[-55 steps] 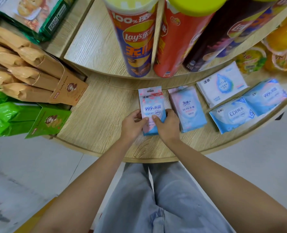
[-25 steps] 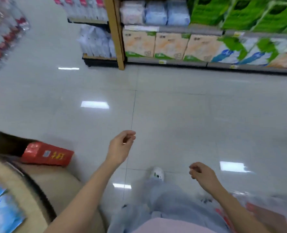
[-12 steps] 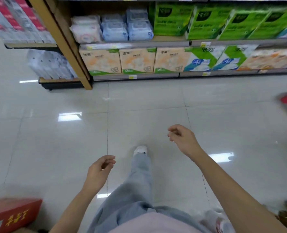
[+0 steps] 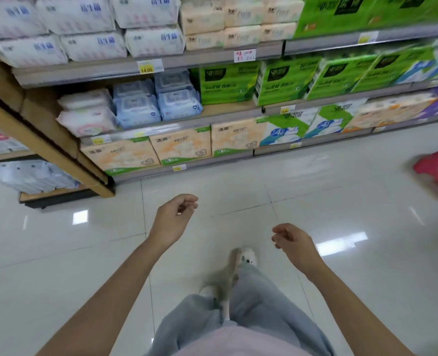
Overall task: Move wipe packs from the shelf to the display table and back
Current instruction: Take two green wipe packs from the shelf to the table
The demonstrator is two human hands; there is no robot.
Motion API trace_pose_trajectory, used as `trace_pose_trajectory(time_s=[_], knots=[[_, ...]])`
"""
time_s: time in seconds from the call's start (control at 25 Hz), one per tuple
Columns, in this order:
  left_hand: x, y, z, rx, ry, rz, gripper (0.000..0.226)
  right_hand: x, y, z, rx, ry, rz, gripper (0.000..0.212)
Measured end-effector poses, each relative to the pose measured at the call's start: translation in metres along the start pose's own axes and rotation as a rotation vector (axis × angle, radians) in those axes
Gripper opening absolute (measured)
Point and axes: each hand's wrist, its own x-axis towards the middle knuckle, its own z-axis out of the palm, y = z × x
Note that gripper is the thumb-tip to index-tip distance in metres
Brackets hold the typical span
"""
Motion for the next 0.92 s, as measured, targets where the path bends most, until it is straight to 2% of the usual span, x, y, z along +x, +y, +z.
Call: trace_pose_trajectory(time_s=[0.12, 0.28, 0.56, 0.72, 0.92], knots=[[0.069, 0.032, 0.017, -0.027, 0.010, 0.004, 0.022, 0.055, -0.007, -0.022, -0.001, 0.010, 0.028, 0.016], [0.132, 0.062, 0.047, -0.095, 0.020, -0.078, 0.026, 0.131, -0.046, -0.062, -0.032, -0.020, 0.006, 0.017], [0.198, 0.103, 0.059, -0.185, 0.104, -0.145, 0.031, 0.245, -0.198, -0.102, -0.019, -0.067, -0.313, 0.014], [0.245, 0.126, 0.030, -0.216, 0.159, -0.057, 0.036, 0.275, -0.278, -0.102, 0.099, -0.112, -0.471, 0.017], [0.312, 0.199, -0.034, -0.233, 0.313, 0.248, 0.031, 0.301, -0.361, -0.100, 0.196, -0.057, -0.608, 0.025]])
